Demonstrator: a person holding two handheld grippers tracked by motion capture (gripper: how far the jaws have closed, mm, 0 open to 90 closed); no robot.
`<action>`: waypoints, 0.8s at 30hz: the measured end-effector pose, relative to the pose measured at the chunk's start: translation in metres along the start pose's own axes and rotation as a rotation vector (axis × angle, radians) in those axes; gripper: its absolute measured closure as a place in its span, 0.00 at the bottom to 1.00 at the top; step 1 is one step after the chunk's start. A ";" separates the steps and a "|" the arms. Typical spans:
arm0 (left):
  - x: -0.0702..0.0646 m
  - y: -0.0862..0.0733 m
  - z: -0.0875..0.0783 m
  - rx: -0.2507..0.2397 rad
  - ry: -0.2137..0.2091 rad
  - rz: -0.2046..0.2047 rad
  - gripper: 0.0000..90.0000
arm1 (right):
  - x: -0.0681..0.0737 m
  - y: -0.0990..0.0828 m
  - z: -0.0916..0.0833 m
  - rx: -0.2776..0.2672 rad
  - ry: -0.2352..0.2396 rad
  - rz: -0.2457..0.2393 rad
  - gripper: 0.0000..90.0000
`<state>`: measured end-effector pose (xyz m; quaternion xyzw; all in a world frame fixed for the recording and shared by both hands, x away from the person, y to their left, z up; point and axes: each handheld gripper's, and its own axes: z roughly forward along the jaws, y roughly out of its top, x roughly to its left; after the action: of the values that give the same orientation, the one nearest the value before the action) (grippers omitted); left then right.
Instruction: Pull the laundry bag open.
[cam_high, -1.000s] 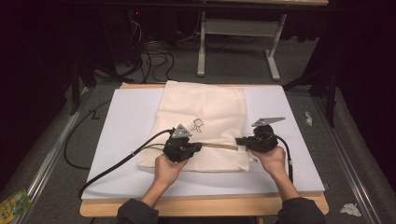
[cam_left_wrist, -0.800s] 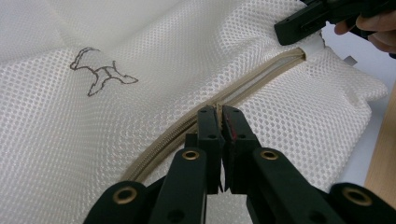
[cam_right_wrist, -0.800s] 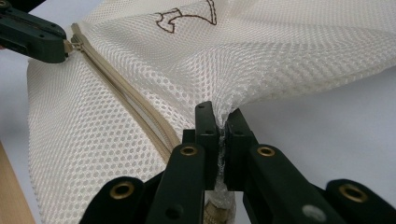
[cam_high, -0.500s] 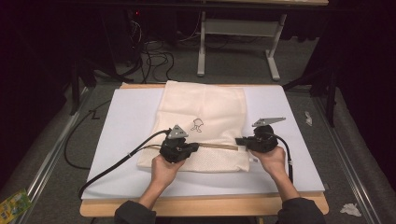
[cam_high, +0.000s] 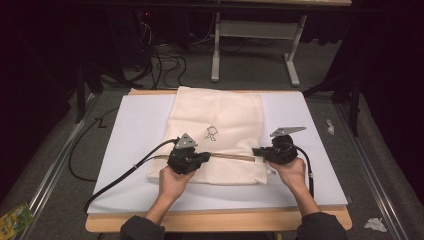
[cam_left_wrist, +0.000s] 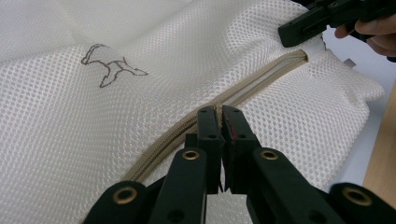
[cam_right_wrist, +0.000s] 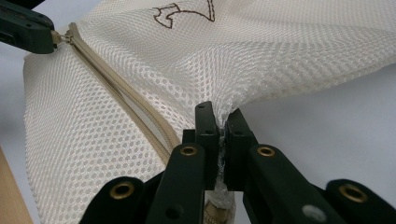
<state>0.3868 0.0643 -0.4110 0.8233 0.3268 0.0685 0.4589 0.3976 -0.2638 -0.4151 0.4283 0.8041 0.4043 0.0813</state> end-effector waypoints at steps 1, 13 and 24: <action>0.000 0.000 -0.001 0.002 0.000 0.003 0.97 | 0.000 0.000 0.000 -0.002 0.001 0.001 0.98; 0.002 -0.003 -0.005 0.000 0.007 0.008 0.97 | 0.001 0.000 0.001 -0.002 -0.006 -0.006 0.98; 0.009 -0.007 -0.017 -0.010 0.032 -0.011 0.97 | 0.003 0.004 0.000 -0.006 -0.029 -0.024 0.99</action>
<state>0.3839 0.0842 -0.4085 0.8181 0.3382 0.0809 0.4580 0.3979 -0.2604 -0.4114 0.4240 0.8068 0.3993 0.0991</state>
